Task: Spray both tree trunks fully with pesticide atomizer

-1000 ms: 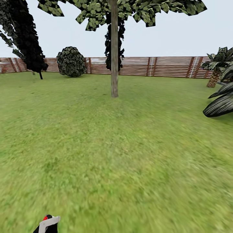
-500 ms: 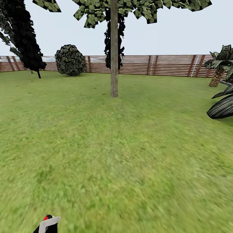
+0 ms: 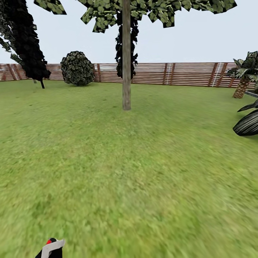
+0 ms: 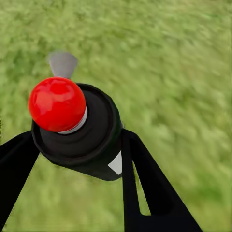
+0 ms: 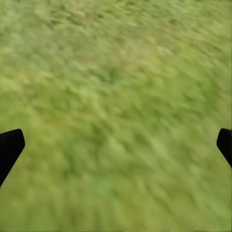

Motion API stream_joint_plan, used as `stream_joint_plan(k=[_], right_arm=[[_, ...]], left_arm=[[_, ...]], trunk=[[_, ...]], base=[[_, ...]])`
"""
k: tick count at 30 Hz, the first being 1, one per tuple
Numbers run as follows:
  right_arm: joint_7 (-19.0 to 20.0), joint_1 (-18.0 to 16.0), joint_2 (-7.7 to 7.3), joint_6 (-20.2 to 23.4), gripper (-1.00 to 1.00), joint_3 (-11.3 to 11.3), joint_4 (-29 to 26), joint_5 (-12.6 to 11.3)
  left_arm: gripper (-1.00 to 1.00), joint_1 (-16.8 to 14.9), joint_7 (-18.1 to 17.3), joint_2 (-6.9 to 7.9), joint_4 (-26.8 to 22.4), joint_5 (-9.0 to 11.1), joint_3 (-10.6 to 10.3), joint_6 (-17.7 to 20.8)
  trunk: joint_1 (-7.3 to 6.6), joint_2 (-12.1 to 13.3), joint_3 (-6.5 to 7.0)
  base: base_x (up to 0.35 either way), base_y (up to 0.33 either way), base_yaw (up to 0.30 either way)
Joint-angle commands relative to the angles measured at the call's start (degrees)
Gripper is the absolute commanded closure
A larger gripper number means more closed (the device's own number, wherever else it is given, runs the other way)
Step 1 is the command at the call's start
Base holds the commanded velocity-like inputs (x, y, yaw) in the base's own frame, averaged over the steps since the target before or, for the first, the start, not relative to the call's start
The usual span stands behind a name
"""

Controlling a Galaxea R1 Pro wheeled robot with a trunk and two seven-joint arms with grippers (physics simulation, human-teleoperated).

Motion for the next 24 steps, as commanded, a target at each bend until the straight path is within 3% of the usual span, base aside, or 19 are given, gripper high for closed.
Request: stream_joint_plan(k=[1,6,24], right_arm=[[0.0,0.0,-0.01,-0.1,-1.0,-0.2,0.0,0.2],[0.0,0.0,-0.01,-0.1,-1.0,-0.2,0.0,0.2],[0.0,0.0,-0.01,-0.1,-1.0,-0.2,0.0,0.2]], left_arm=[[1.0,0.0,0.0,0.04,0.0,0.0,0.4,-0.2],[1.0,-0.1,0.0,0.06,0.0,-0.1,1.7,-0.2],[1.0,-0.1,1.5,0.01,1.0,-0.2,1.7,-0.3]], trunk=[[0.03,0.0,-0.05],[0.03,0.0,-0.05],[0.03,0.0,-0.05]], base=[[0.34,0.0,0.0],[0.34,0.0,0.0],[0.34,0.0,0.0]])
